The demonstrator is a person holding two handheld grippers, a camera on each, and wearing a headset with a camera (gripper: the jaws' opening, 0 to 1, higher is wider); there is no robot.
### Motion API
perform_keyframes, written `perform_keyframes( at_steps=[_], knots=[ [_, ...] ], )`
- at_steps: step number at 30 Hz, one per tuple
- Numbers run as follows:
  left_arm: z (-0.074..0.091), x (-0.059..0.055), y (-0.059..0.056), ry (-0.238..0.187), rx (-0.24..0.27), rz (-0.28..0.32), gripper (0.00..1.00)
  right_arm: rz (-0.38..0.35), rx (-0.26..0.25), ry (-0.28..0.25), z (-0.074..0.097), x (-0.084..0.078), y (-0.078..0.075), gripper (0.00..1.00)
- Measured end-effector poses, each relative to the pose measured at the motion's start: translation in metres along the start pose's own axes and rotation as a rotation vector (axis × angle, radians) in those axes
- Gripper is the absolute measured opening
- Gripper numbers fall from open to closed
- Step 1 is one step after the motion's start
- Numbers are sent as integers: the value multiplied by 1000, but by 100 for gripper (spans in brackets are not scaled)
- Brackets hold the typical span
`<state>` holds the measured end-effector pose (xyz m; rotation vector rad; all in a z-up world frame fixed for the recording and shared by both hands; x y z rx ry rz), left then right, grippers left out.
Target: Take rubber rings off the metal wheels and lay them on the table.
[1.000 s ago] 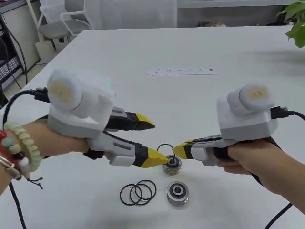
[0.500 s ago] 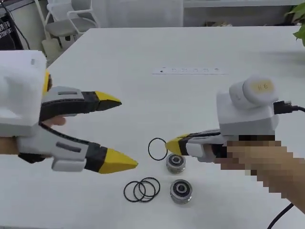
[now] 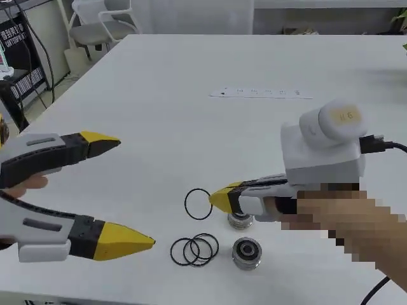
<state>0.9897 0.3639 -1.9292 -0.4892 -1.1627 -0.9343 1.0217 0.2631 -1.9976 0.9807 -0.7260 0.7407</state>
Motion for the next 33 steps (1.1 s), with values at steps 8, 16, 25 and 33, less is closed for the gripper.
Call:
perform_keyframes(
  at_steps=[8,16,25,33],
  knots=[
    [7,-20,-13,35,-16,63,99,-53,47,38,-16,-18,7,0],
    [10,-29,-12,45,5,94,99,-52,31,84,-26,-33,4,0],
    [11,-35,-14,55,10,106,99,-55,-3,125,-33,-45,-3,0],
    [11,-37,-13,60,19,106,99,-53,-44,154,-32,-54,-11,0]
  ],
)
Point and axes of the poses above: the centre of the closed fingertips' face, and the gripper's own axes: z roughly backward along the fingers, y roughly to its left, x roughly out of its top, the point moved 2 cm from there along z, roughly backward along the fingers, and after that the axes turned 13 degrees about x, right-handed, at the moved point
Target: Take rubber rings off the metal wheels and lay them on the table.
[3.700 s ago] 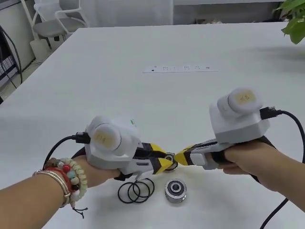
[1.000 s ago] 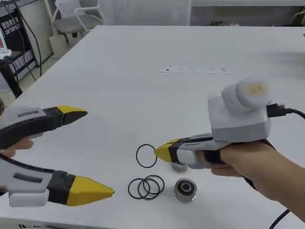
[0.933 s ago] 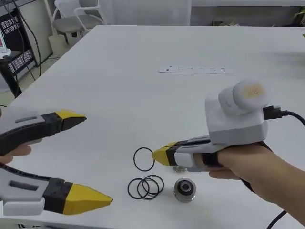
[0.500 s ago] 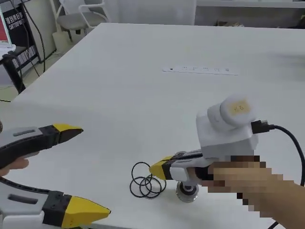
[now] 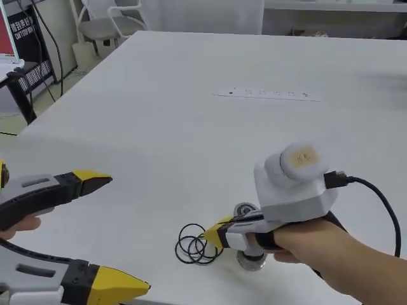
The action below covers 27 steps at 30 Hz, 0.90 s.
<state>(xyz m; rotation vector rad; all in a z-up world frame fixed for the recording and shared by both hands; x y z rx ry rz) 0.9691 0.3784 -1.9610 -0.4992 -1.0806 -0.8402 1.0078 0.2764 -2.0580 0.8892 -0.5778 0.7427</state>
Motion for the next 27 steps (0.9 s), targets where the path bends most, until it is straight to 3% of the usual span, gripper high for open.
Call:
perform_keyframes(
  at_steps=[7,12,20,27],
  knots=[
    [1,-3,-4,14,-2,-11,99,79,-24,64,-3,-5,0,7],
    [2,-1,-2,10,5,-10,99,96,-29,72,0,-3,0,9],
    [3,0,-2,11,3,-11,99,82,-18,12,13,15,6,10],
    [1,0,-2,12,-6,-13,99,48,14,-83,32,39,15,15]
  ],
)
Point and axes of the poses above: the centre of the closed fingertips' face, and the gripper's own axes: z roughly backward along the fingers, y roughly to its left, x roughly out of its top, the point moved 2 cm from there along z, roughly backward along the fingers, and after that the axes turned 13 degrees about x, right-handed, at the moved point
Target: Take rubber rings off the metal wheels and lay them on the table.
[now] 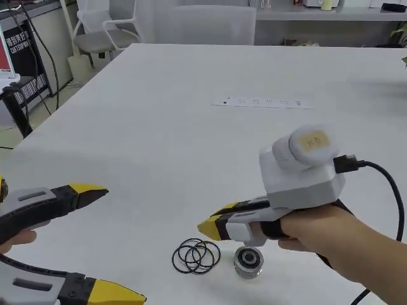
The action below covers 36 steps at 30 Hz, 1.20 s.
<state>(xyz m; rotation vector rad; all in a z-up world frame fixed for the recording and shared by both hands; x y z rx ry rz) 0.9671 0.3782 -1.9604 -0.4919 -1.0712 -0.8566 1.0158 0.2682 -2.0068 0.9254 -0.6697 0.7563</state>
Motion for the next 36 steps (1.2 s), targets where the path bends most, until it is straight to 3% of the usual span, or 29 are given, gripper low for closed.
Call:
perform_keyframes(
  at_steps=[4,8,16,24,36],
  knots=[
    [0,1,0,-4,-4,-4,99,7,36,-5,11,11,8,19],
    [0,2,0,-5,-10,-9,99,71,43,2,23,20,14,24],
    [0,0,0,-6,-17,0,99,171,14,22,50,16,25,39],
    [-2,-2,2,-7,-21,7,99,240,-23,15,80,-2,28,54],
    [-8,-8,-1,5,-34,17,99,197,-79,1,106,-42,19,81]
  ],
)
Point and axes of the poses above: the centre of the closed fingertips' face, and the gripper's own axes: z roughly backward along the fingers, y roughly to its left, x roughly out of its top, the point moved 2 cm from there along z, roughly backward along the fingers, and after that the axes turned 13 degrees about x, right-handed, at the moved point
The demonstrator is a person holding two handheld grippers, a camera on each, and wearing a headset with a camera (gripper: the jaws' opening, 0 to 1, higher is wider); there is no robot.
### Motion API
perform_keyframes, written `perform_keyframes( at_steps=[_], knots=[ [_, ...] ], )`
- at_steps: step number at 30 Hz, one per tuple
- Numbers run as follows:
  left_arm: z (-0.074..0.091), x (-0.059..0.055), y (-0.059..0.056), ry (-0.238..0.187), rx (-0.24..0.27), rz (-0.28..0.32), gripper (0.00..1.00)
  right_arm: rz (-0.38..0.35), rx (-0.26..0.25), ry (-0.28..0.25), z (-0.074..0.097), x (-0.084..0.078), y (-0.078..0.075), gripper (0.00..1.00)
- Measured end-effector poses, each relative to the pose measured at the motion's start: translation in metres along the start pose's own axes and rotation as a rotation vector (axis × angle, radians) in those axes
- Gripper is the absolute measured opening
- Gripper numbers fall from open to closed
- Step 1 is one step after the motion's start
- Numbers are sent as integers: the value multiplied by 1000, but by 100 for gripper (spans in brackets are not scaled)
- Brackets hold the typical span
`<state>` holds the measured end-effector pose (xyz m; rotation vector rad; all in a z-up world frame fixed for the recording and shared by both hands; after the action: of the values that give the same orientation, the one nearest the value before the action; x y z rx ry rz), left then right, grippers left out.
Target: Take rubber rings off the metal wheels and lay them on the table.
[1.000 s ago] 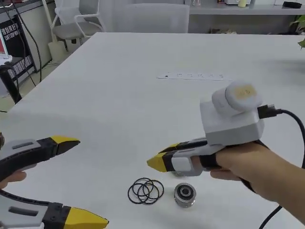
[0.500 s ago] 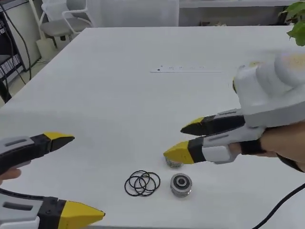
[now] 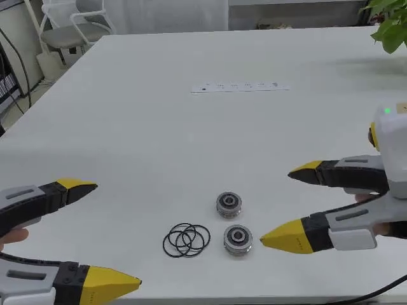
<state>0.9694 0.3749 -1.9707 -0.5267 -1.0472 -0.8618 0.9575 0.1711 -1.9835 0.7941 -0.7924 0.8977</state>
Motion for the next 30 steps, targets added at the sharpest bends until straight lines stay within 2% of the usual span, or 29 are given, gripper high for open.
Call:
perform_keyframes(
  at_steps=[8,13,17,30],
  knots=[
    [-1,-6,2,18,2,15,99,-44,-48,15,11,-28,-6,91],
    [-2,-7,4,19,9,21,99,-66,-81,17,18,-39,-10,99],
    [-3,-9,4,24,10,20,99,-97,-86,18,21,-47,-10,99],
    [-3,-12,1,39,1,19,99,-126,-79,33,22,-59,-3,99]
  ],
)
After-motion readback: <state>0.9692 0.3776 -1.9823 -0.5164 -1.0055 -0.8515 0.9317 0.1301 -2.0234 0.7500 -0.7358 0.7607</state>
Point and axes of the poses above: the centre of the closed fingertips' face, and the gripper's own axes: z roughly backward along the fingers, y roughly to its left, x roughly out of its top, the point moved 2 cm from there along z, roughly backward along the fingers, and after that the axes turned 13 degrees about x, right-handed, at the moved point
